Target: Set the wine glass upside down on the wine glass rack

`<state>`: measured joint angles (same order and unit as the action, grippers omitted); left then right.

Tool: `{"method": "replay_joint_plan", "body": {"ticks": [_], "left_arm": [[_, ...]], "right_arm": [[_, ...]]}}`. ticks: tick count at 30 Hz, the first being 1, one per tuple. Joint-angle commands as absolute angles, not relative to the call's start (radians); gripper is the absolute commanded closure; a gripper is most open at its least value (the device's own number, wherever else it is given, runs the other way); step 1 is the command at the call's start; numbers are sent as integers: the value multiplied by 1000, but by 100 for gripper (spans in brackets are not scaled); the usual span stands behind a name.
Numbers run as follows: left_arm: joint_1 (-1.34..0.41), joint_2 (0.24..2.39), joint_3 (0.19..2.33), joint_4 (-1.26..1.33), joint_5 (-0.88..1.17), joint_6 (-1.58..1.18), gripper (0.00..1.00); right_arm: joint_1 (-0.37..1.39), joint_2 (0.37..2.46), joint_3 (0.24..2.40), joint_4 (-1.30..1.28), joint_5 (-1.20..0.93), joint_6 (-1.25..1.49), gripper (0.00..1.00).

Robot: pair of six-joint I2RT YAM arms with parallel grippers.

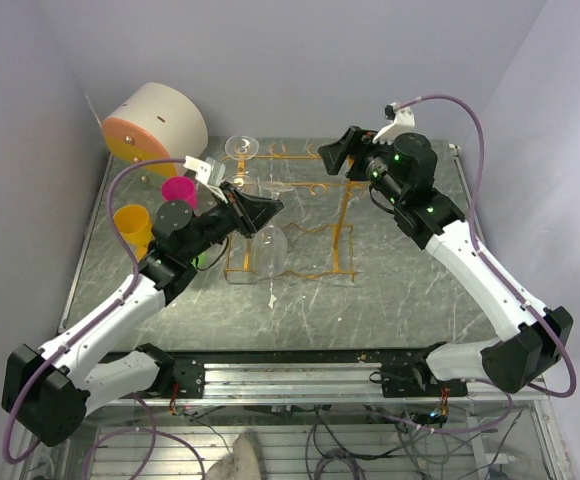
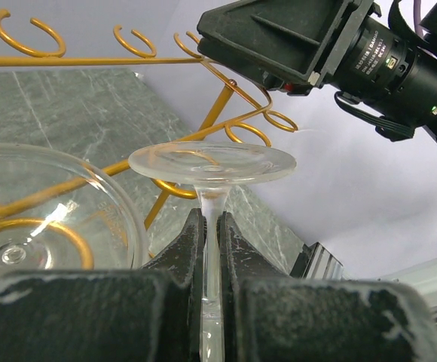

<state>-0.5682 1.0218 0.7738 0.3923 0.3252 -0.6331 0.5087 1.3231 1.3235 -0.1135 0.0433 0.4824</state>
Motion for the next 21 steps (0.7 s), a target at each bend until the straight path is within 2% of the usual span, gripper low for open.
{"method": "replay_joint_plan", "body": {"ticks": [1, 9, 21], "left_arm": [[-558, 1048, 790, 440, 291, -636, 93], [-563, 1091, 833, 427, 289, -634, 93], [-563, 1091, 769, 415, 250, -641, 93]], "right_arm": [[503, 1359, 1274, -209, -3, 498, 20], [503, 1362, 1238, -187, -37, 520, 20], [502, 1374, 1236, -189, -97, 507, 21]]}}
